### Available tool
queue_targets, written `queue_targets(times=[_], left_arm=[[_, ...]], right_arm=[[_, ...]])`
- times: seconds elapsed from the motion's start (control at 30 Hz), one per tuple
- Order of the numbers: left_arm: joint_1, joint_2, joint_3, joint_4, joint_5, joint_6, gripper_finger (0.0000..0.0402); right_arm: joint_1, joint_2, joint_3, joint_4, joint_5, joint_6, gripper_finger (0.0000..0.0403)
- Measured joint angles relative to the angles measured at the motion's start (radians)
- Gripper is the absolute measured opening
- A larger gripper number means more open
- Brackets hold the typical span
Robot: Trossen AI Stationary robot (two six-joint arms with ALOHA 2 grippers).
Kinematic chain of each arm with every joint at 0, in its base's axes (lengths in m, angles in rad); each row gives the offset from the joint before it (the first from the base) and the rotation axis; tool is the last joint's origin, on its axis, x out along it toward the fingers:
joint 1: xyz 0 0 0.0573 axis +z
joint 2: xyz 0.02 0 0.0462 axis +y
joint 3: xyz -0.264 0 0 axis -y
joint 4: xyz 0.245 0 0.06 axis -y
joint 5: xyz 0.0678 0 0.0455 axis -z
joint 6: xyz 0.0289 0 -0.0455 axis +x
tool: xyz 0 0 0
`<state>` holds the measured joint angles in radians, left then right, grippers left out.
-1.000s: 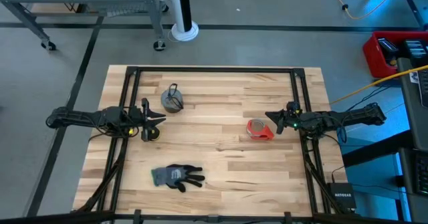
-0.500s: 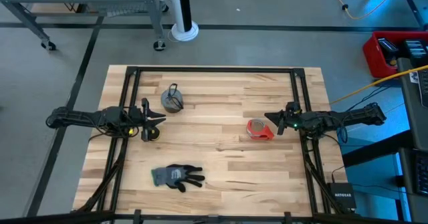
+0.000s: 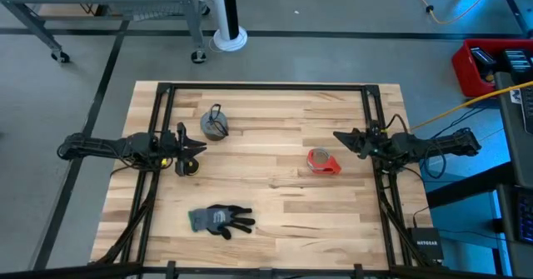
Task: Coil cords
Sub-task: Uncoil the yellow wire from the spool
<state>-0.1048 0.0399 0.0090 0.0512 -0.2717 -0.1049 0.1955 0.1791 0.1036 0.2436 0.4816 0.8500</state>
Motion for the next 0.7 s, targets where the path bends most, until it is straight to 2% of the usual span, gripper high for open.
queue_targets(times=[0.27,0.43,0.53,0.7], left_arm=[[0.001,0.0,0.0,0.008,-0.002,-0.083,0.0056],[0.005,0.006,0.005,-0.006,-0.08,-0.081,0.0056],[0.021,0.016,0.039,-0.102,-0.12,-0.08,0.0056],[0.06,0.056,0.162,-0.475,-0.138,-0.161,0.0057]], right_arm=[[0.0,0.005,0.0,-0.014,0.024,0.012,0.001],[0.0,0.009,0.0,-0.044,0.103,0.081,0.001],[0.0,0.01,0.0,-0.076,0.124,0.147,0.001],[0.0,0.031,0.0,-0.077,0.129,0.17,0.001]])
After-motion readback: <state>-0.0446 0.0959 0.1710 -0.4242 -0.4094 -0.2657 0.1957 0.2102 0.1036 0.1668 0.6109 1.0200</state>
